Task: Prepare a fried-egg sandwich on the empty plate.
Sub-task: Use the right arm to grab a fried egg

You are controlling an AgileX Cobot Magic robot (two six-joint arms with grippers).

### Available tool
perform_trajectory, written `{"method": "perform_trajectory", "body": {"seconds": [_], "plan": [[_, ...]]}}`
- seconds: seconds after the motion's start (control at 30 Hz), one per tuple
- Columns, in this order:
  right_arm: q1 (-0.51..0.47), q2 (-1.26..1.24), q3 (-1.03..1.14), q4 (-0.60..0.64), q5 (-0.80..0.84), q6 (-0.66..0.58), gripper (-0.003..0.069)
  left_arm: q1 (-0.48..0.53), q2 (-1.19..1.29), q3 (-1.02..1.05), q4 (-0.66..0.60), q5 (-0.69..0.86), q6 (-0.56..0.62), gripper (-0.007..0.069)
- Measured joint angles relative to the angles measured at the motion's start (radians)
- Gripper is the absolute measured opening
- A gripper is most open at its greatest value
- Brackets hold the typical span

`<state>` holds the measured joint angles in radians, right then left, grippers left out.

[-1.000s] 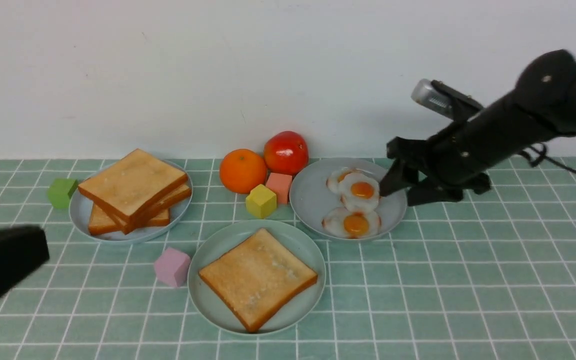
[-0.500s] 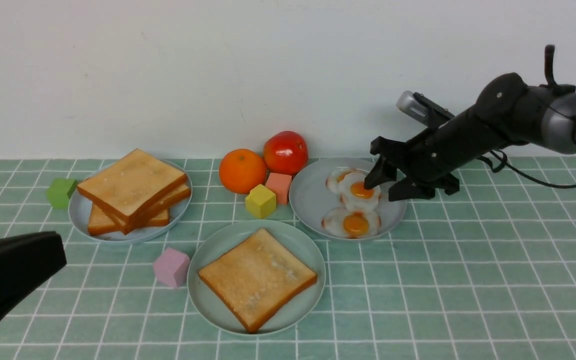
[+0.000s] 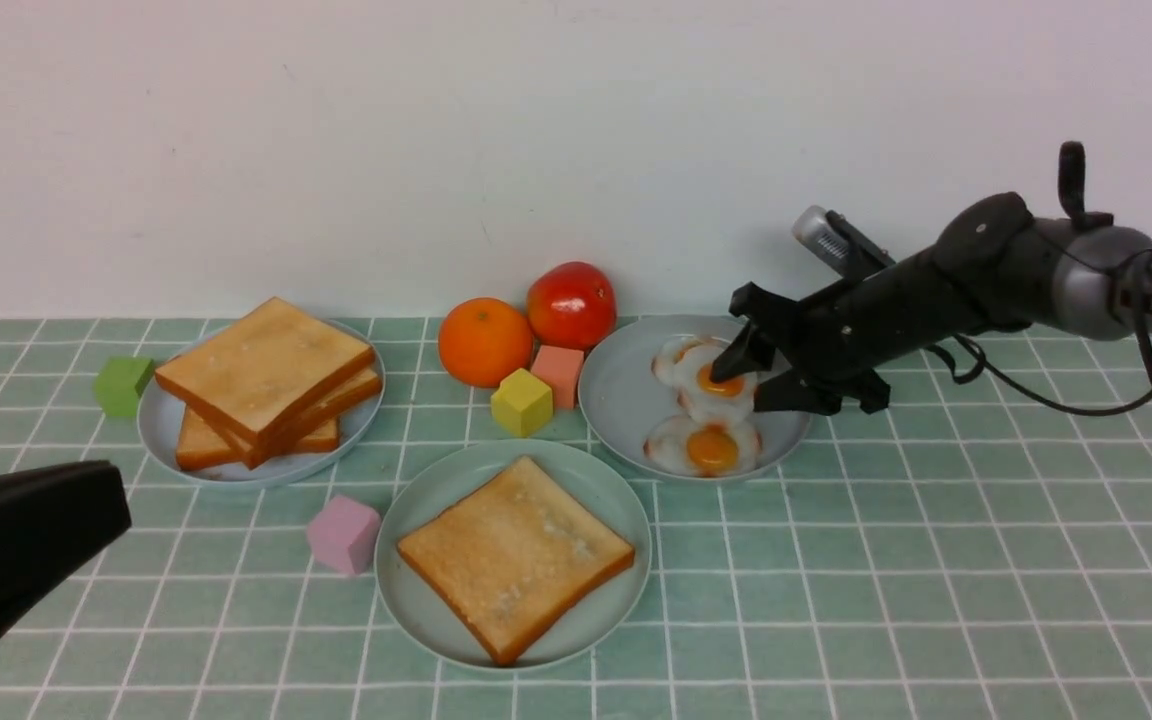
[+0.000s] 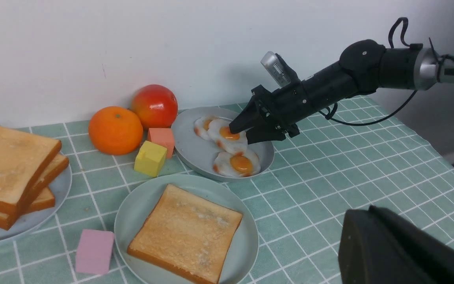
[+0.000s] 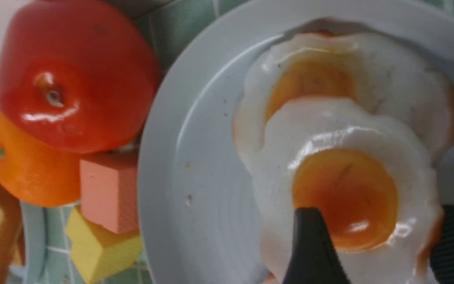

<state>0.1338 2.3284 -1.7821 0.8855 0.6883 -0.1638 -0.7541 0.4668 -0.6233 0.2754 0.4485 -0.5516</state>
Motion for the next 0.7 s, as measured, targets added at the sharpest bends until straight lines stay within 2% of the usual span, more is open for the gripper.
{"method": "perform_trajectory", "body": {"seconds": [0.3,0.43,0.53,0.6,0.63,0.7], "plan": [[-0.002,0.017,-0.008,0.047,-0.01,-0.011,0.0402,0.0,0.0,0.0,0.0,0.005,-0.001,-0.0013],[-0.003,0.017,-0.008,0.04,-0.007,-0.025,0.0344,0.0,0.0,0.0,0.0,0.006,-0.001,-0.0013],[-0.017,0.019,-0.008,0.038,0.011,-0.032,0.0206,0.0,0.0,0.0,0.0,0.006,-0.001,-0.0013],[-0.022,0.019,-0.008,0.038,0.018,-0.034,0.016,0.0,0.0,0.0,0.0,0.006,-0.001,-0.0013],[-0.032,0.021,-0.008,0.033,0.033,-0.036,0.0086,0.0,0.0,0.0,-0.001,0.006,-0.001,-0.0013],[-0.042,0.024,-0.008,0.036,0.051,-0.036,0.006,0.0,0.0,0.0,-0.001,0.006,-0.001,-0.0013]]}}
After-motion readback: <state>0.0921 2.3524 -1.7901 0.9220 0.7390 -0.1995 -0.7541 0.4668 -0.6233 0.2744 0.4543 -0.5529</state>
